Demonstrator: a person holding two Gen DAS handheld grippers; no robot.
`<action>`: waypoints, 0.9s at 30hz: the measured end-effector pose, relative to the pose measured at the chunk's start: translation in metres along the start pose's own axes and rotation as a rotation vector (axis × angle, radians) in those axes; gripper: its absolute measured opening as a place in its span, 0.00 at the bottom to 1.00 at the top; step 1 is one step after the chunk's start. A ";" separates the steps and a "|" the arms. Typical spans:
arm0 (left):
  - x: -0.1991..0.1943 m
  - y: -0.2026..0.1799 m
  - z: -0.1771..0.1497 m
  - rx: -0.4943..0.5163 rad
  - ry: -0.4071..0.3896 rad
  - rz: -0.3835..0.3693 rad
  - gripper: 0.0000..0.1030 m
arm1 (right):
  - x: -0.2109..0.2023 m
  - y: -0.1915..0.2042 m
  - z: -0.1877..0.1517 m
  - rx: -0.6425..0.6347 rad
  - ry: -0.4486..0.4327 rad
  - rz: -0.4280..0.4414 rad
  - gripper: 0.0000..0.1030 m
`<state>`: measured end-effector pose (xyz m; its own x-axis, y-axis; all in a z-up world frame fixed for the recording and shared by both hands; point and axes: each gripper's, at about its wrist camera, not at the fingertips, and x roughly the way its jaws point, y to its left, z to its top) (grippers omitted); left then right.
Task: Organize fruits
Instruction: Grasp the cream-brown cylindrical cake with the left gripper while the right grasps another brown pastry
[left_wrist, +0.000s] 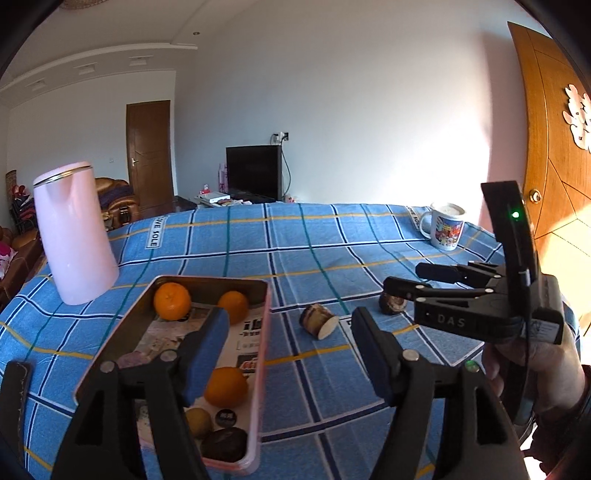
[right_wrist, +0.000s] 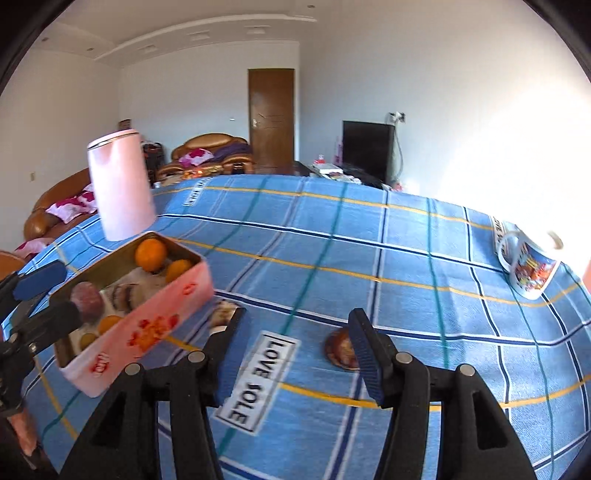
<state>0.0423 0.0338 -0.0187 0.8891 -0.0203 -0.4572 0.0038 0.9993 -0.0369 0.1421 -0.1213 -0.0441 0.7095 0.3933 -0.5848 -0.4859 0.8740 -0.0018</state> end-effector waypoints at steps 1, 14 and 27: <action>0.006 -0.005 0.003 0.008 0.016 -0.017 0.69 | 0.006 -0.008 0.000 0.015 0.019 -0.019 0.55; 0.088 -0.032 0.017 0.030 0.226 -0.052 0.68 | 0.062 -0.041 -0.006 0.126 0.217 0.006 0.48; 0.136 -0.043 0.008 0.063 0.340 -0.010 0.48 | 0.060 -0.051 -0.010 0.196 0.216 0.070 0.44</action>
<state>0.1671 -0.0120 -0.0721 0.6858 -0.0290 -0.7272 0.0497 0.9987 0.0070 0.2045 -0.1453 -0.0867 0.5428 0.4032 -0.7367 -0.4073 0.8936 0.1889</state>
